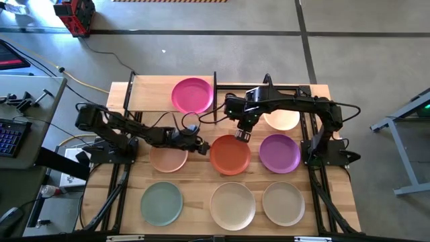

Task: Place and stack plates onto a shelf
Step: Stack the orange plate on top of the pink plate

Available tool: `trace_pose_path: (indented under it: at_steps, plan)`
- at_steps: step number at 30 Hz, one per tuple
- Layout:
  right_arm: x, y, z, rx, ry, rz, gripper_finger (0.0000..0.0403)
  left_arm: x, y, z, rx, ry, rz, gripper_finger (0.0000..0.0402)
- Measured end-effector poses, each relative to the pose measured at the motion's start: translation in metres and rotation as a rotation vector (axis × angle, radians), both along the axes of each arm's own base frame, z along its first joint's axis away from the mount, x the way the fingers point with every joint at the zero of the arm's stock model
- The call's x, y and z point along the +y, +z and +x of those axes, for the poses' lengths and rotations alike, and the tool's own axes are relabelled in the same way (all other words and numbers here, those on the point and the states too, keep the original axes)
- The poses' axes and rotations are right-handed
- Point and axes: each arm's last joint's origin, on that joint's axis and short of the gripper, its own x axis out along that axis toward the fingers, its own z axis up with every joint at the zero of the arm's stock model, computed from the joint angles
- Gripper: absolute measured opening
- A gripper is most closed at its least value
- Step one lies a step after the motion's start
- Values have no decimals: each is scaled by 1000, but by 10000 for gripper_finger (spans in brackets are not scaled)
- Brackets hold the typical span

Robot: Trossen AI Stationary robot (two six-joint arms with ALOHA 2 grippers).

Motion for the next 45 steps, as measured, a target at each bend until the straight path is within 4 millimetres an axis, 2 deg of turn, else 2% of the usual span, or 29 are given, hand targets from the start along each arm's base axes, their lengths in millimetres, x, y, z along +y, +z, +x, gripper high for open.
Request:
trace_pose_path:
  at_steps: [7,17,24,28,36,45]
  plan:
    - [0,0,0,1,14,-2,62,-1,-16,8,50,-11,-6,115]
    - [0,0,1,-3,15,-3,62,-1,-29,34,115,-30,3,115]
    - [0,0,1,-4,13,-3,62,-1,-34,38,173,-38,16,114]
    - [0,0,1,-4,14,-3,62,-1,-34,38,174,-41,22,94]
    - [0,0,1,-5,15,-3,62,-3,-27,38,155,-90,65,11]
    - [0,0,4,-36,22,-9,62,-6,1,30,133,-122,193,4]
